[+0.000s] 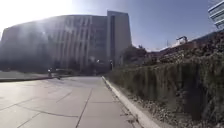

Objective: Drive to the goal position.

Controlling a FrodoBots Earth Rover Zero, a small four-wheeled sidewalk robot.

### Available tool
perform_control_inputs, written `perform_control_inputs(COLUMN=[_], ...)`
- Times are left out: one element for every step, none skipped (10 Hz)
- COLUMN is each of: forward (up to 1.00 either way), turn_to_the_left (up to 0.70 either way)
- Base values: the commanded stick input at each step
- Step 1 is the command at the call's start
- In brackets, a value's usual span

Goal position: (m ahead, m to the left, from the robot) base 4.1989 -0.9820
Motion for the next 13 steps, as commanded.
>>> perform_control_inputs(forward=[0.02, 0.01, 0.0, 0.0, 0.0, 0.0, 0.0, 0.01, 0.02, 0.04, 0.03, 0.02, 0.01], turn_to_the_left=[0.52, 0.6, 0.64, 0.51, 0.39, 0.26, 0.14, 0.05, 0.05, 0.05, 0.05, 0.05, 0.05])
